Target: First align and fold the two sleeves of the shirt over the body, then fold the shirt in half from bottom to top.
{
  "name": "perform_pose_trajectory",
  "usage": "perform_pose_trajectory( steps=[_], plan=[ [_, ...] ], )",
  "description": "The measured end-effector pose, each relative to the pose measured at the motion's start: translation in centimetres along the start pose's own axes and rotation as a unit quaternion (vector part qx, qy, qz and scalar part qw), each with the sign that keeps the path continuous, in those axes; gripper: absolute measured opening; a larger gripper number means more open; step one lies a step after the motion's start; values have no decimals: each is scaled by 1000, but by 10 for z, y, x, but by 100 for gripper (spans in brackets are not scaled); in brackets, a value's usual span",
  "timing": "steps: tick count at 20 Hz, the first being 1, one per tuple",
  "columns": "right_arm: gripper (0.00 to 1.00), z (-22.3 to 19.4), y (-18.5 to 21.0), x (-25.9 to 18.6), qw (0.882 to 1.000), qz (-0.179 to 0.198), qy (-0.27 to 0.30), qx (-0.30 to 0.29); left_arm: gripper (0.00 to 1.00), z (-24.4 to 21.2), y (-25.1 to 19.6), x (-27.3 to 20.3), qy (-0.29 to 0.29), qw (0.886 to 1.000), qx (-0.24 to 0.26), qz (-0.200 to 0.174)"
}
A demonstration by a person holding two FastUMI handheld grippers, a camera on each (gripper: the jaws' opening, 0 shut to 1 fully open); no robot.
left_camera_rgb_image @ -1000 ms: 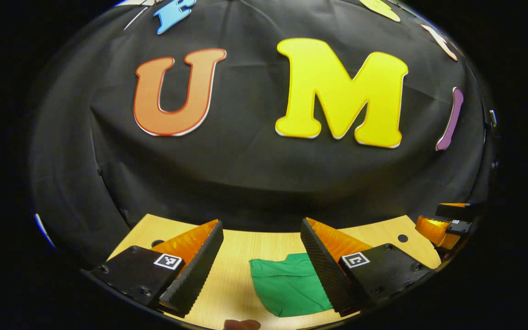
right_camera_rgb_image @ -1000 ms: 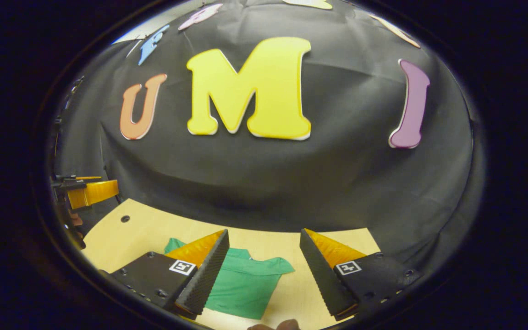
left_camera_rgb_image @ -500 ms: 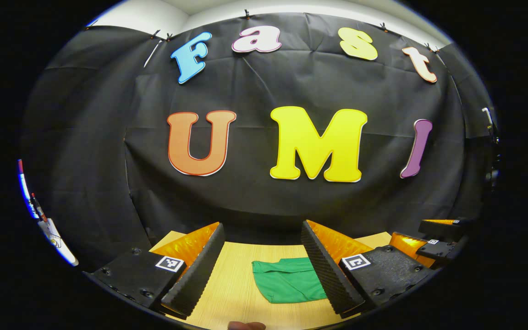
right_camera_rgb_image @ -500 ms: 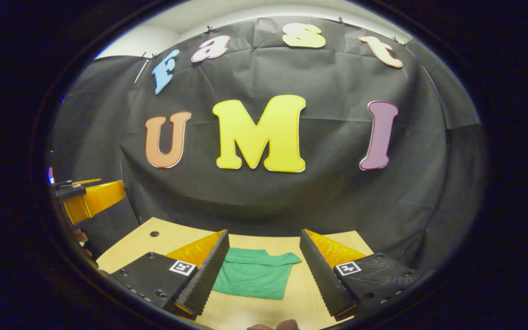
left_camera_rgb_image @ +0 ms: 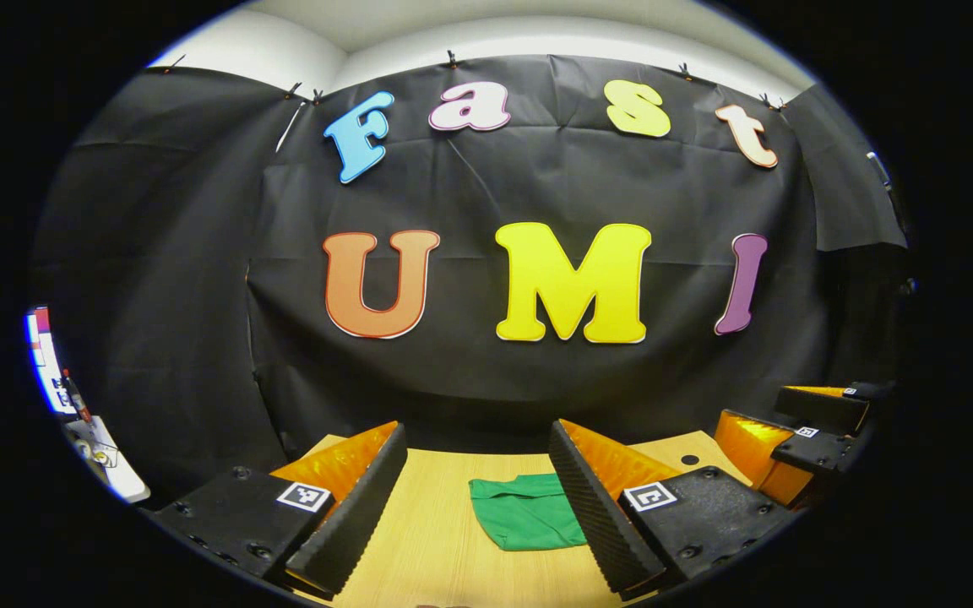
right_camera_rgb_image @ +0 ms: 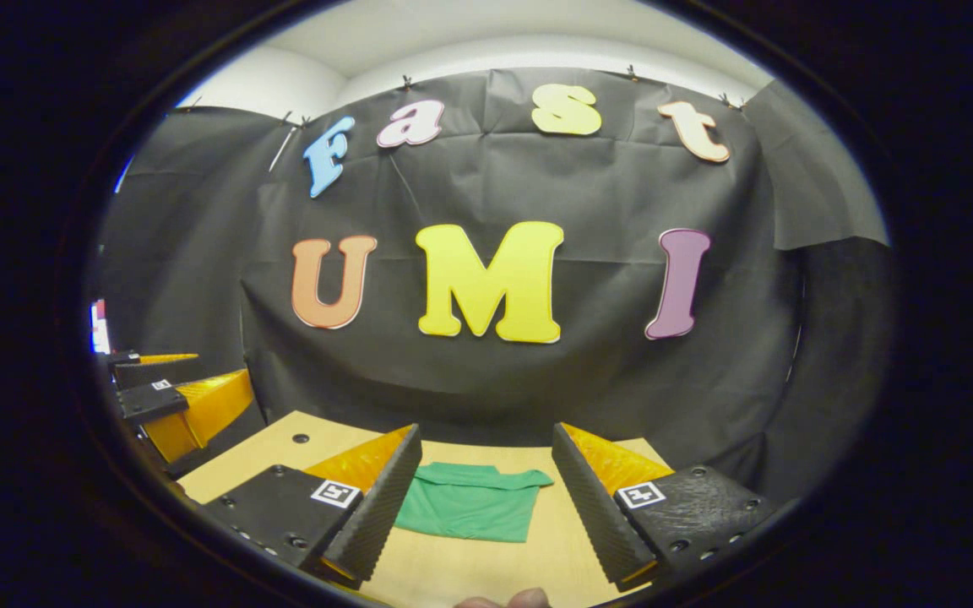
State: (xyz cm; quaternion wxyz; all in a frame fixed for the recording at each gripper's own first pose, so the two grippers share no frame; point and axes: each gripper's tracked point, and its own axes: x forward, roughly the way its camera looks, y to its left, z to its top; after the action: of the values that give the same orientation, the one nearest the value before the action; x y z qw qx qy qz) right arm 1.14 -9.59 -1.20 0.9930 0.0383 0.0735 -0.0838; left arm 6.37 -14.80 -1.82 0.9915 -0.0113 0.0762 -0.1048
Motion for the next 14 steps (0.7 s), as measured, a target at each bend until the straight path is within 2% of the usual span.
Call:
perform_pose_trajectory(
  steps=[14],
  plan=[
    [94,7,-1,-7,1000,-2,-7,12,100,3,10,-11,-5,1000,-5,19]
  ],
)
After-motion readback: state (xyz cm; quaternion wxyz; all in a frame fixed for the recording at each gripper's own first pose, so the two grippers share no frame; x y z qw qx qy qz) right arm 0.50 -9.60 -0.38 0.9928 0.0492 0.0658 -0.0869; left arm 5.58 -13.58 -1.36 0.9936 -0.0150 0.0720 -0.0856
